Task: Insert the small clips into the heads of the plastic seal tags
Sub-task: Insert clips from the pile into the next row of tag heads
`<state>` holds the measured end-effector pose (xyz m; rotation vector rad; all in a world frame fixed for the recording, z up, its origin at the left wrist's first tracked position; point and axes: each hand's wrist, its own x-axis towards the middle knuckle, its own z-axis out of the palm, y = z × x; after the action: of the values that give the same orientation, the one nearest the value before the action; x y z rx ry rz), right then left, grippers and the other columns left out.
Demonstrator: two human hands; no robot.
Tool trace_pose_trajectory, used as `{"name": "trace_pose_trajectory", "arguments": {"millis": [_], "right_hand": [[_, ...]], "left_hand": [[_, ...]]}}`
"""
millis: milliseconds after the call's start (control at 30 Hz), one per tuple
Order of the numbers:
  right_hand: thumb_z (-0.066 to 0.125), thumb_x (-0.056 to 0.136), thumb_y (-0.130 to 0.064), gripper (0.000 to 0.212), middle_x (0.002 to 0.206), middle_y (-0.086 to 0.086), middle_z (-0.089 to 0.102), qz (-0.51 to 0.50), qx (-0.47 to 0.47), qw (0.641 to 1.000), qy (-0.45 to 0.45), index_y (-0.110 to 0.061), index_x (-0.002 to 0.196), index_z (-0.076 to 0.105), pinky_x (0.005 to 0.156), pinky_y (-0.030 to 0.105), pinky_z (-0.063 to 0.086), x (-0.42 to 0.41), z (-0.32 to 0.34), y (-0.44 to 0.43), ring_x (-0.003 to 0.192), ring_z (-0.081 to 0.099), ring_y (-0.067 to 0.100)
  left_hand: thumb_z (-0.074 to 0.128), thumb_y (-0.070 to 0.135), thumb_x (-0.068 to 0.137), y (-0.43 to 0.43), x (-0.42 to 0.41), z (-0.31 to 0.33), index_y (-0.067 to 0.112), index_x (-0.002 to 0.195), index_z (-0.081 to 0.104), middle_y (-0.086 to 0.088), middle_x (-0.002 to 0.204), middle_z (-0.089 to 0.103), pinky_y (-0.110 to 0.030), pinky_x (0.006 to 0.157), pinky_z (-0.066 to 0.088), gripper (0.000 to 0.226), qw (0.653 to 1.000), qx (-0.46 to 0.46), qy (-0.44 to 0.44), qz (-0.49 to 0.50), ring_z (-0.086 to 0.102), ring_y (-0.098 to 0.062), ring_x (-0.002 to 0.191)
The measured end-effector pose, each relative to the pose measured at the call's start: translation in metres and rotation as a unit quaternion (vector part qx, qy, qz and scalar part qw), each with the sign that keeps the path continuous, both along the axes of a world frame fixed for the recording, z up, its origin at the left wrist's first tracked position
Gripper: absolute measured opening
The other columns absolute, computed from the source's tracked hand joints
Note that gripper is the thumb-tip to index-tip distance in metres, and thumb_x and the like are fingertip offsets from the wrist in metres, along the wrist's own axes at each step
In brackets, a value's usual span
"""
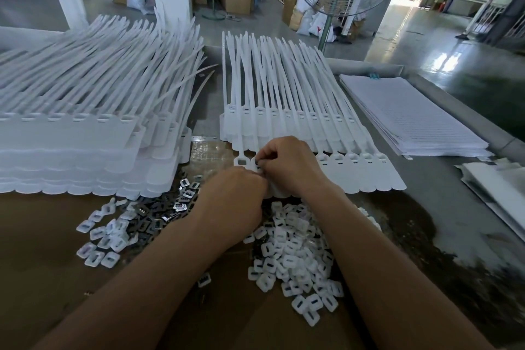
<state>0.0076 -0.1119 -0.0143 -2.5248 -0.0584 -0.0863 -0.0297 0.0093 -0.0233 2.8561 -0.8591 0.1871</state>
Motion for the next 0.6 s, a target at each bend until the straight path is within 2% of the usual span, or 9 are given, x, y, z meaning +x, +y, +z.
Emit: {"name": "trace_pose_trajectory", "arguments": {"millis": [167,367,500,600], "right_hand": [[0.058,0.08,-0.01,0.017,0.093,-0.005,0.069,0.004,0.001,1.0,0.019,-0.022,0.078,0.07,0.075,0.028,0.046,0.001,0.002,-0.001,0.095,0.059,0.013],[0.067,0.077,-0.02,0.016,0.076,-0.016,0.054,-0.02,0.036,0.999,-0.012,-0.031,0.075,0.055,0.057,0.018,0.034,0.002,0.0,-0.003,0.083,0.053,0.007],[0.066,0.079,-0.019,0.018,0.075,-0.016,0.056,0.004,0.039,0.999,-0.017,-0.032,0.071,0.056,0.069,0.023,0.042,0.002,-0.002,-0.006,0.085,0.056,0.006],[0.065,0.081,-0.015,0.018,0.072,-0.019,0.055,0.027,0.075,0.997,-0.018,-0.029,0.073,0.058,0.072,0.017,0.045,0.0,-0.002,-0.011,0.078,0.056,0.0]], "left_hand": [[0.038,0.012,0.085,-0.001,0.0,0.001,0.018,0.11,0.059,0.002,0.109,0.06,-0.024,0.08,0.045,0.032,1.0,0.009,-0.004,-0.008,0.053,-0.013,0.099],[0.039,0.012,0.084,0.0,0.0,0.002,0.019,0.113,0.059,0.004,0.113,0.058,-0.024,0.082,0.045,0.035,1.0,0.002,0.003,-0.007,0.051,-0.012,0.102],[0.04,0.012,0.084,0.0,0.0,0.002,0.021,0.114,0.059,0.003,0.111,0.061,-0.025,0.08,0.047,0.036,1.0,-0.011,0.008,0.003,0.054,-0.013,0.098],[0.04,0.011,0.083,0.002,0.002,0.001,0.025,0.116,0.059,0.003,0.11,0.062,-0.027,0.078,0.049,0.04,1.0,-0.024,0.017,0.004,0.056,-0.014,0.097]]}}
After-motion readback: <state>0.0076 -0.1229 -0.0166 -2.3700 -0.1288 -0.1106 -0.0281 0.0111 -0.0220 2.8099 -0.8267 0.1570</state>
